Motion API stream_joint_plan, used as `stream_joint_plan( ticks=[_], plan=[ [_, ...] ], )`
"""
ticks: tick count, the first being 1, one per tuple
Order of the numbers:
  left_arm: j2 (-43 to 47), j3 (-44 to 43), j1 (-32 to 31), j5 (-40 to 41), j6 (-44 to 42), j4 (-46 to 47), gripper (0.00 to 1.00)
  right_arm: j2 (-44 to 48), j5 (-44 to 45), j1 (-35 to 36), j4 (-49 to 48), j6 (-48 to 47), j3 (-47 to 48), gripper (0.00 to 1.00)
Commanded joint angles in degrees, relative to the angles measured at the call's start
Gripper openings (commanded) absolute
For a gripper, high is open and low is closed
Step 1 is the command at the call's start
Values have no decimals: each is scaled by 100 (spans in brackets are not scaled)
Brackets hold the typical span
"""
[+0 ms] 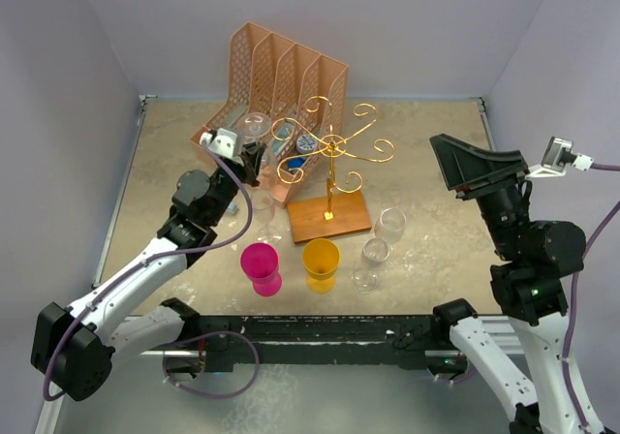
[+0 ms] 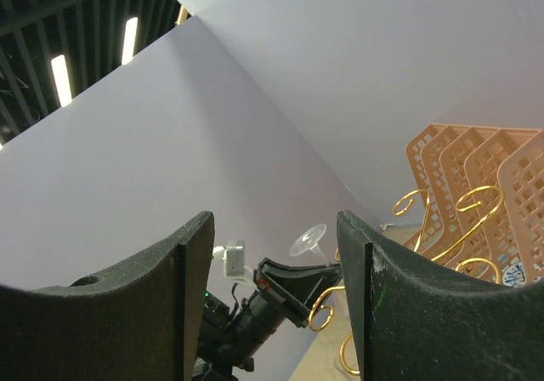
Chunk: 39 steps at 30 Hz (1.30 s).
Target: Place the wine glass upside down on the wine glass rack
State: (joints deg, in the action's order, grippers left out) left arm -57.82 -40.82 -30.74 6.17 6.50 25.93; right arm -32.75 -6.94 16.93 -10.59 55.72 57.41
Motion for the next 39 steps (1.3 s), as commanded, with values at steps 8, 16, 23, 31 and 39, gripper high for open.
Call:
stream_joint_plan(
  ticks=[8, 16, 23, 31, 39],
  plan=[
    [216, 399, 36, -921, -399, 1198, 0, 55, 131, 21, -171, -84, -17, 61],
    [-94, 240, 39, -1625, -580, 1315, 0, 72, 105, 16, -223, -52, -80, 61],
    [-508, -71, 41, -1939, -635, 1199, 0, 39, 84, 19, -189, 7, -90, 61],
    [-784, -459, 39, -2017, -758, 1052, 0, 41, 60, 14, -171, 26, -116, 61],
    [-1057, -652, 36, -1907, -548, 1066, 0, 41, 61, 21, -172, 30, -116, 61]
  ],
)
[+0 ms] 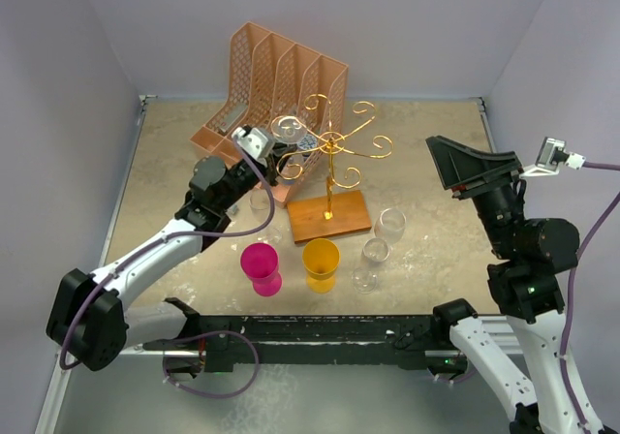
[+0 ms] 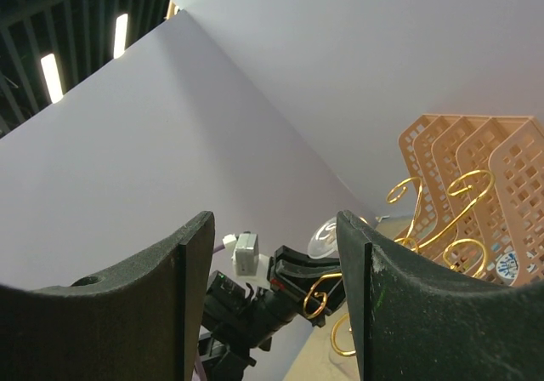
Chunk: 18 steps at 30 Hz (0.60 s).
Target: Place the wine glass upside down on the wine glass rack
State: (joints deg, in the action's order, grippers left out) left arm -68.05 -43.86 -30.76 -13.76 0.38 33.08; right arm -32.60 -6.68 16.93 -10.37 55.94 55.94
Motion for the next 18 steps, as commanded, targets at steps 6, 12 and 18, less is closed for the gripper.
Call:
stream_joint_plan(
  ticks=[6, 12, 18],
  plan=[
    [-182, -523, 40, 96, 176, 78, 0, 13, 17, 21, -193, 3, 9, 61],
    [-241, -608, 39, 188, 285, -87, 0, -1, 9, 16, -186, -22, -4, 61],
    [-252, -699, 44, -357, 97, -432, 0, -26, -37, 21, -193, -10, 0, 61]
  ],
)
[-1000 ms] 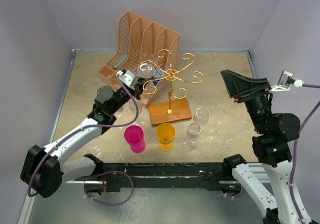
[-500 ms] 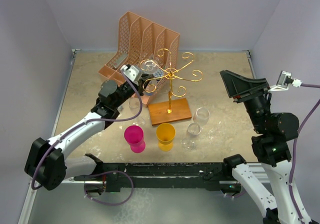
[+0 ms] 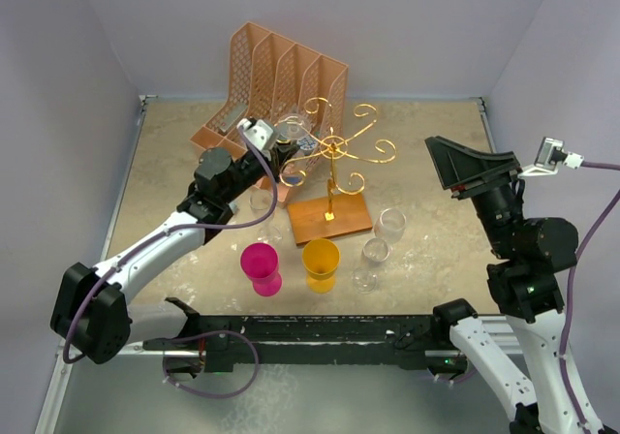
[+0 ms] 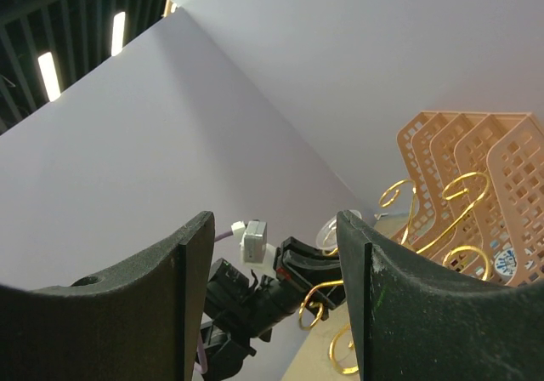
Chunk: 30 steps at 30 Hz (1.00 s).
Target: Place the wine glass upside down on the wine glass rack
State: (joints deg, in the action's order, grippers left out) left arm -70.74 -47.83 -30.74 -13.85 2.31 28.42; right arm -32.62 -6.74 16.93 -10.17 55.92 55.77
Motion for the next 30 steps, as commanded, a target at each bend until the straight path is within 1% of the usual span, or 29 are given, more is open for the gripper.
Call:
stream_joint_plan(
  ticks=[1, 5, 11, 17, 25, 30],
  plan=[
    [43, -282, 34, -444, -138, 21, 0, -25, -45, 21, -221, -10, 17, 61],
    [98, -181, 34, -441, -171, 100, 0, -25, -76, 21, -237, 14, -6, 61],
    [35, -181, 35, 304, 166, 301, 0, 25, -99, 21, -234, 55, -44, 61],
    [182, 6, 38, 943, 280, 538, 0, 45, -99, 19, -222, 65, -48, 61],
    [536, 462, 37, 1290, 332, 943, 0, 87, -125, 20, -213, 105, -85, 61],
    [796, 780, 39, 1210, 299, 1093, 0, 124, -134, 21, -193, 121, -127, 61]
  ],
)
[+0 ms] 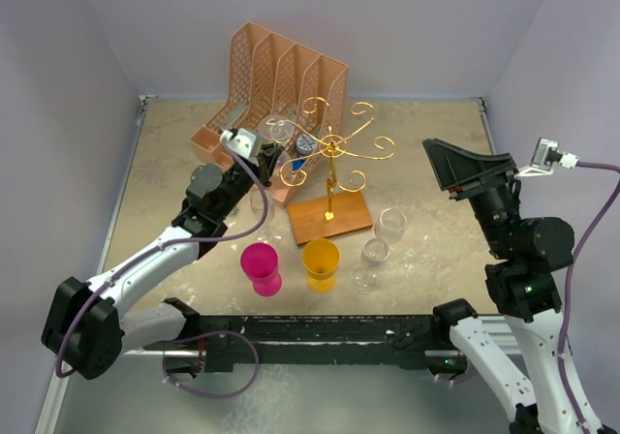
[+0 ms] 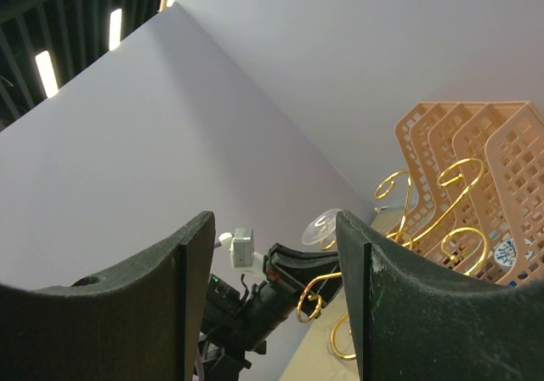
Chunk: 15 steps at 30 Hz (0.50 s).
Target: Place the wine glass upside down on the wine glass rack
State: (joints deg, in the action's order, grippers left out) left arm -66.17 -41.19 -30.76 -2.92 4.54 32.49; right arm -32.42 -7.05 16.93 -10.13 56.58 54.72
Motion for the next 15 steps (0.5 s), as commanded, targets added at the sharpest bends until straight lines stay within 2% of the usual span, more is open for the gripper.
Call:
stream_joint_plan(
  ticks=[1, 11, 15],
  plan=[
    [354, 128, 36, 81, 66, 650, 1, 112, -104, 21, -176, 48, -23, 61],
    [458, 129, 35, -166, 201, 350, 22, 227, -153, 21, -112, 162, -178, 61],
    [517, 103, 35, -192, 213, 194, 26, 245, -130, 21, -94, 202, -207, 61]
  ],
)
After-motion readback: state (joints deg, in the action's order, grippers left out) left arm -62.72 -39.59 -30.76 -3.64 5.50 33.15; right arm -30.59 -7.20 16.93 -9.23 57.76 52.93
